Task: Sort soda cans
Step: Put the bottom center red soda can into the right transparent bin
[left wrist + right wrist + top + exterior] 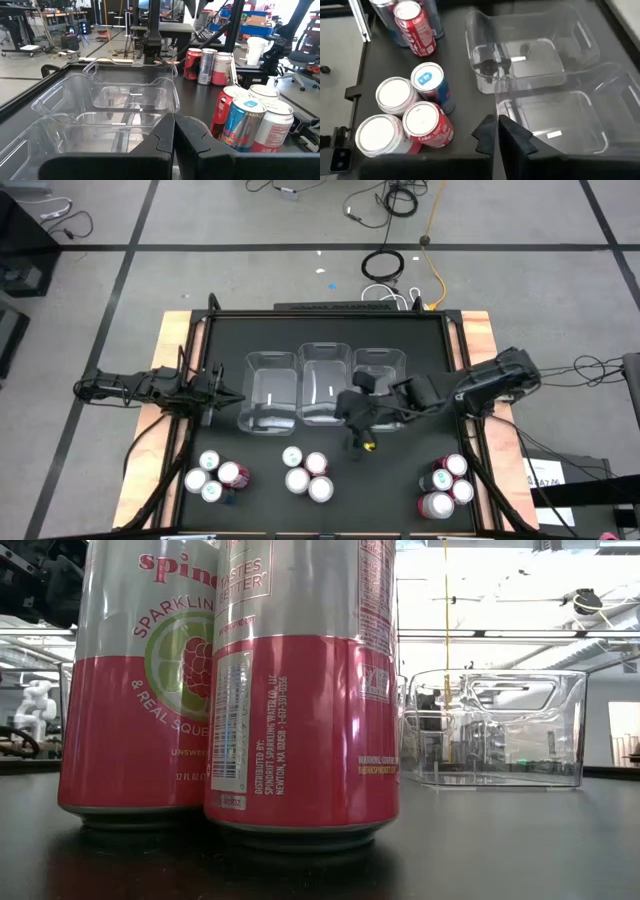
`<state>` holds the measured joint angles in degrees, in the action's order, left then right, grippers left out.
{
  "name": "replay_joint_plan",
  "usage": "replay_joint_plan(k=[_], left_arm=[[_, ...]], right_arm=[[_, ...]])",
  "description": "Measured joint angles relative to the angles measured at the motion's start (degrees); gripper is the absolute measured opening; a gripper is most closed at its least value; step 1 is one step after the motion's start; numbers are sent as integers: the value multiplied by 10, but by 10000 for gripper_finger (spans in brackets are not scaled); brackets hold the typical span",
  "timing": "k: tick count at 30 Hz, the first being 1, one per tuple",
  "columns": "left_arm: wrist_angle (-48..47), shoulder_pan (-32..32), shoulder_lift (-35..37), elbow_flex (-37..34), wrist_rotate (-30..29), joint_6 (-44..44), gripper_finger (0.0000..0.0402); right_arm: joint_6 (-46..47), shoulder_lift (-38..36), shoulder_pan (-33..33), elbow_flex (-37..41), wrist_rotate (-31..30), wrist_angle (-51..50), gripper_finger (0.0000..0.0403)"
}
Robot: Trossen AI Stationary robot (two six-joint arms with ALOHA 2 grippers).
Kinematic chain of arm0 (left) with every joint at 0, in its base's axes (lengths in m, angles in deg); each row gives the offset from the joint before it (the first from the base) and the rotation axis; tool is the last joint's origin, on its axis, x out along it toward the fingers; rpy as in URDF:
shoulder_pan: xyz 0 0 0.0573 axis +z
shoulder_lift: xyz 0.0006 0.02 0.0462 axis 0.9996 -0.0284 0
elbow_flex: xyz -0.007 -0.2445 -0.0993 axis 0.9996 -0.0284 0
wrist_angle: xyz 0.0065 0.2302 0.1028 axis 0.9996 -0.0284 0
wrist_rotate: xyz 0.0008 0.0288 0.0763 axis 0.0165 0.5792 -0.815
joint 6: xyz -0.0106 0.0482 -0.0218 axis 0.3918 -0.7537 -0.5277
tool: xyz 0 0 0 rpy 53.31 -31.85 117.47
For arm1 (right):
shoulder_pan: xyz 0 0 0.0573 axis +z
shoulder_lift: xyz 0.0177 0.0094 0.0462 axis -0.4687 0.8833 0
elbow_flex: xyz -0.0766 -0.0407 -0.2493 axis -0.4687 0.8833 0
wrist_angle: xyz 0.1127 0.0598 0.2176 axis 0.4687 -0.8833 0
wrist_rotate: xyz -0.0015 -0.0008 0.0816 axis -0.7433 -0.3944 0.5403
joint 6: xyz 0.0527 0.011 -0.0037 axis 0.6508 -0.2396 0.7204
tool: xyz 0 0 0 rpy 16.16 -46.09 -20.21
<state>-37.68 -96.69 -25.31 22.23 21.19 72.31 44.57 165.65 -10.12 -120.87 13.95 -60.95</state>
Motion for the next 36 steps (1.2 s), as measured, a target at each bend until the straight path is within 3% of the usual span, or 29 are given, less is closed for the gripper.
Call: replay_joint_plan(k=[8,15,22,36], left_arm=[[0,0,0,0,0,0,11],[0,0,0,0,0,0,11],[0,0,0,0,0,0,11],[0,0,0,0,0,0,11]], right_arm=[[-34,105,-25,-156,57,-69,105],[-57,169,-25,-246,57,-128,169],[-82,193,-23,-254,85,-140,193],[-57,196,-14,-208,98,-160,194]])
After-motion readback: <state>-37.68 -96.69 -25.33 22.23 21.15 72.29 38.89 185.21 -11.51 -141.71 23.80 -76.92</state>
